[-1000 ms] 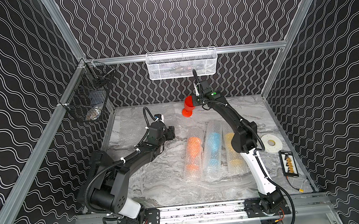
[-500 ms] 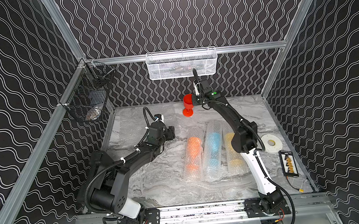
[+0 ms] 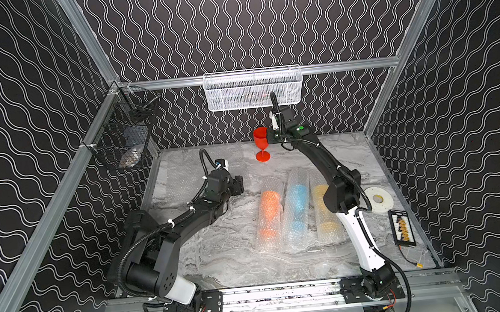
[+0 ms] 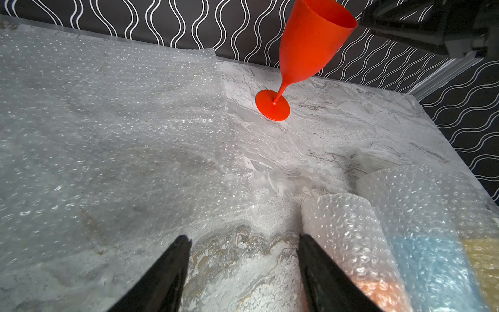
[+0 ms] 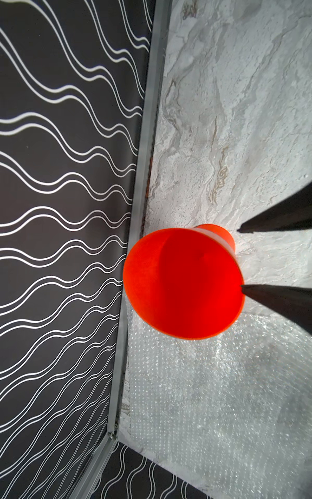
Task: Unpack wine glasses from bubble wrap
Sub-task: Place the wine glass at the center of the board.
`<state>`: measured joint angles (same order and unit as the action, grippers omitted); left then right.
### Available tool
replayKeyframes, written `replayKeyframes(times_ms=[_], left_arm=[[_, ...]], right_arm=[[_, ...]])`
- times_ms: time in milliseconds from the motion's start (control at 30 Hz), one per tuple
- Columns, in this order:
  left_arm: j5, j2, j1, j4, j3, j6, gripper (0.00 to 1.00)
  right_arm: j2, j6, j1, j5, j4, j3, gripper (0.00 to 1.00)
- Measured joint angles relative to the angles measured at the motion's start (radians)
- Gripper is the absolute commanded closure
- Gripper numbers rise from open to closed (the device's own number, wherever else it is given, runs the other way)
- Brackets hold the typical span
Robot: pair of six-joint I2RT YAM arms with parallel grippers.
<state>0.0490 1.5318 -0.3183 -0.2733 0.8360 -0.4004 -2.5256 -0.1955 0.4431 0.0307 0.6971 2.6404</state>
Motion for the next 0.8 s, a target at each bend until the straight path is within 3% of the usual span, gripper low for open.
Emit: replayKeyframes(times_ms=[167,400,633,800], left_arm=[[0.032,0.0,0.037,0.065,0.03,-0.029,0.32],[0.1,0.006,0.19,0.231,0.096,-0.107,0.32],[0.205,0.103,0.317,0.437,0.227,-0.188,0.33],[0.212,0.167,0.418,0.534,0.265,-0.25,0.33]], right_arm=[[0.056,-0.003,0.0,-0.018,-0.006,-0.038,0.66],[0.177,-0.018,0.0,-0.072,-0.016,-0.13,0.65],[0.334,-0.038,0.0,-0.136,-0.032,-0.354,0.64],[0.455,-0.058,0.0,-0.185,-0.068,-0.533,0.64]])
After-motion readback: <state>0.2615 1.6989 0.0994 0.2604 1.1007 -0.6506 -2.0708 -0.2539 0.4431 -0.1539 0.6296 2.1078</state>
